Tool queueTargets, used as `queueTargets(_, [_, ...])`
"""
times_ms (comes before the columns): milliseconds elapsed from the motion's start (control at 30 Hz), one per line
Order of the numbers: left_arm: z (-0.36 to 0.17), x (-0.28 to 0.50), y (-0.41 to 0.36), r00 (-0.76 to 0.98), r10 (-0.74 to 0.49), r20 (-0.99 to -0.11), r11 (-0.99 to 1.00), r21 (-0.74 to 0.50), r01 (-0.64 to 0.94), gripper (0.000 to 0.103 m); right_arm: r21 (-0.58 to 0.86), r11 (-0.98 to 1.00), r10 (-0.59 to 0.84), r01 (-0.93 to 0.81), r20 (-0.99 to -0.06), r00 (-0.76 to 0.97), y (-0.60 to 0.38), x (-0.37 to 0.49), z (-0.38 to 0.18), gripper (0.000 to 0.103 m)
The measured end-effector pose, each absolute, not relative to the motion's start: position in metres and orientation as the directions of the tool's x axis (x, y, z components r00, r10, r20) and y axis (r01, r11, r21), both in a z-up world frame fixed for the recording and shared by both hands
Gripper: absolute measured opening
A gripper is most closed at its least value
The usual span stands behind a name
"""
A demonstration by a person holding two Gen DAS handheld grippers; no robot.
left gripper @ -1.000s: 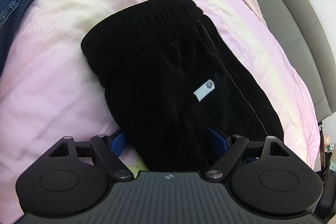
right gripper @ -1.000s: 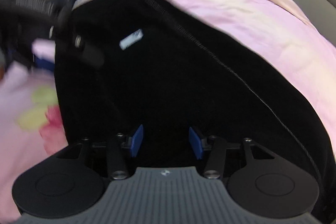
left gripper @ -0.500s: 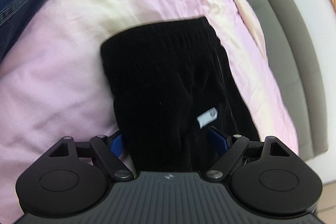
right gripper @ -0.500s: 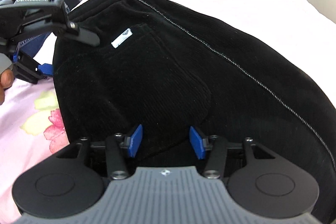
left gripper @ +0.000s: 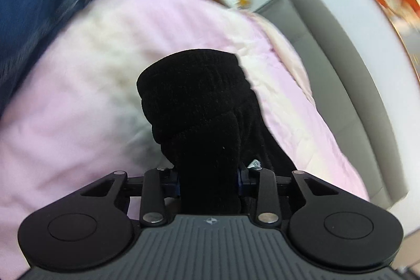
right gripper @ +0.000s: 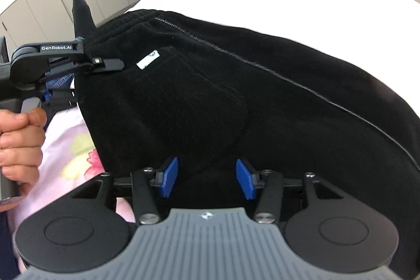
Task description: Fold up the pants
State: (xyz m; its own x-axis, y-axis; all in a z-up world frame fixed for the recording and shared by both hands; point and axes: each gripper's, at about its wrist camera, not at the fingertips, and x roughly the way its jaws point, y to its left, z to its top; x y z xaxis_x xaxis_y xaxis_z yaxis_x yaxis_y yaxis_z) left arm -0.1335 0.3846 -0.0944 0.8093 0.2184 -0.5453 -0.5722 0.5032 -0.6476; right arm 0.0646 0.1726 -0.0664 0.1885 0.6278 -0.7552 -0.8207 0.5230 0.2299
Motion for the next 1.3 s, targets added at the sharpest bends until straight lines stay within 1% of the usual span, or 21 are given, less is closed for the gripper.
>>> queueTargets(133, [-0.054, -0.123, 0.34, 0.844, 0.274, -0.462, 0.749, -0.447, -0.488, 0.038, 0.311, 0.588, 0.674, -0.746, -0.698, 0.24, 0.115, 0.062, -0.056, 0.048])
queueTargets(200, [-0.041, -0.113, 0.313, 0.853, 0.286, -0.436, 0.843, -0.309, -0.441, 0.038, 0.353, 0.624, 0.69, -0.697, -0.668, 0.279, 0.083, 0.06, -0.054, 0.048])
queueTargets(233, [-0.035, -0.107, 0.297, 0.851, 0.298, -0.433, 0.881, -0.22, -0.42, 0.039, 0.366, 0.644, 0.691, -0.672, -0.655, 0.306, 0.066, 0.059, -0.053, 0.048])
queueTargets(300, [-0.027, -0.093, 0.266, 0.854, 0.306, -0.421, 0.931, -0.056, -0.362, 0.039, 0.382, 0.683, 0.682, -0.622, -0.638, 0.357, 0.039, 0.054, -0.051, 0.048])
queueTargets(467, [-0.033, -0.059, 0.195, 0.887, 0.244, -0.391, 0.963, 0.206, -0.174, 0.04, 0.448, 0.753, 0.653, -0.482, -0.596, 0.468, -0.025, 0.048, -0.046, 0.048])
queueTargets(567, [-0.054, -0.044, 0.159, 0.884, 0.196, -0.424, 0.943, 0.33, -0.051, 0.042, 0.461, 0.769, 0.639, -0.444, -0.577, 0.508, -0.047, 0.046, -0.04, 0.048])
queueTargets(667, [-0.095, -0.033, 0.124, 0.831, 0.16, -0.533, 0.888, 0.444, 0.115, 0.045, 0.452, 0.781, 0.625, -0.431, -0.563, 0.54, -0.058, 0.044, -0.033, 0.048])
queueTargets(733, [-0.124, -0.029, 0.098, 0.78, 0.167, -0.603, 0.823, 0.521, 0.227, 0.048, 0.455, 0.784, 0.62, -0.422, -0.556, 0.553, -0.057, 0.042, -0.03, 0.048])
queueTargets(767, [-0.137, -0.03, 0.089, 0.767, 0.188, -0.613, 0.783, 0.565, 0.26, 0.048, 0.454, 0.787, 0.616, -0.418, -0.555, 0.559, -0.058, 0.043, -0.028, 0.048])
queueTargets(833, [-0.147, -0.034, 0.079, 0.783, 0.235, -0.576, 0.722, 0.643, 0.257, 0.048, 0.446, 0.792, 0.61, -0.418, -0.554, 0.566, -0.062, 0.042, -0.023, 0.048])
queueTargets(867, [-0.144, -0.033, 0.08, 0.778, 0.235, -0.583, 0.73, 0.634, 0.255, 0.049, 0.443, 0.792, 0.61, -0.421, -0.552, 0.568, -0.063, 0.043, -0.02, 0.048])
queueTargets(900, [-0.138, -0.032, 0.084, 0.77, 0.221, -0.599, 0.753, 0.607, 0.256, 0.054, 0.442, 0.79, 0.613, -0.425, -0.551, 0.566, -0.063, 0.043, -0.019, 0.048])
queueTargets(933, [-0.128, -0.032, 0.091, 0.762, 0.192, -0.618, 0.786, 0.562, 0.258, 0.066, 0.444, 0.786, 0.618, -0.43, -0.551, 0.56, -0.062, 0.045, -0.018, 0.05])
queueTargets(967, [-0.115, -0.03, 0.097, 0.748, 0.145, -0.648, 0.827, 0.495, 0.268, 0.071, 0.447, 0.783, 0.623, -0.433, -0.554, 0.552, -0.065, 0.046, -0.016, 0.051])
queueTargets(1000, [-0.104, -0.032, 0.108, 0.731, 0.099, -0.676, 0.866, 0.42, 0.271, 0.079, 0.449, 0.78, 0.626, -0.436, -0.561, 0.541, -0.063, 0.05, -0.016, 0.055])
queueTargets(1033, [-0.09, -0.034, 0.118, 0.716, 0.043, -0.697, 0.907, 0.328, 0.265, 0.083, 0.448, 0.778, 0.628, -0.44, -0.572, 0.528, -0.06, 0.055, -0.016, 0.059])
queueTargets(1100, [-0.069, -0.044, 0.146, 0.721, -0.041, -0.691, 0.96, 0.173, 0.221, 0.086, 0.448, 0.778, 0.627, -0.44, -0.597, 0.501, -0.048, 0.07, -0.016, 0.059])
queueTargets(1133, [-0.06, -0.048, 0.163, 0.734, -0.061, -0.677, 0.977, 0.11, 0.182, 0.091, 0.455, 0.777, 0.629, -0.435, -0.603, 0.491, -0.041, 0.077, -0.017, 0.063])
queueTargets(1167, [-0.054, -0.05, 0.181, 0.746, -0.069, -0.662, 0.99, 0.047, 0.133, 0.092, 0.472, 0.771, 0.636, -0.427, -0.605, 0.478, -0.029, 0.085, -0.019, 0.065])
queueTargets(1200, [-0.052, -0.053, 0.2, 0.753, -0.071, -0.655, 0.997, -0.026, 0.072, 0.092, 0.496, 0.761, 0.649, -0.419, -0.605, 0.462, -0.021, 0.095, -0.023, 0.068])
queueTargets(1300, [-0.065, -0.05, 0.266, 0.738, -0.127, -0.663, 0.943, -0.31, -0.116, 0.095, 0.562, 0.733, 0.68, -0.382, -0.62, 0.392, 0.007, 0.123, -0.038, 0.068])
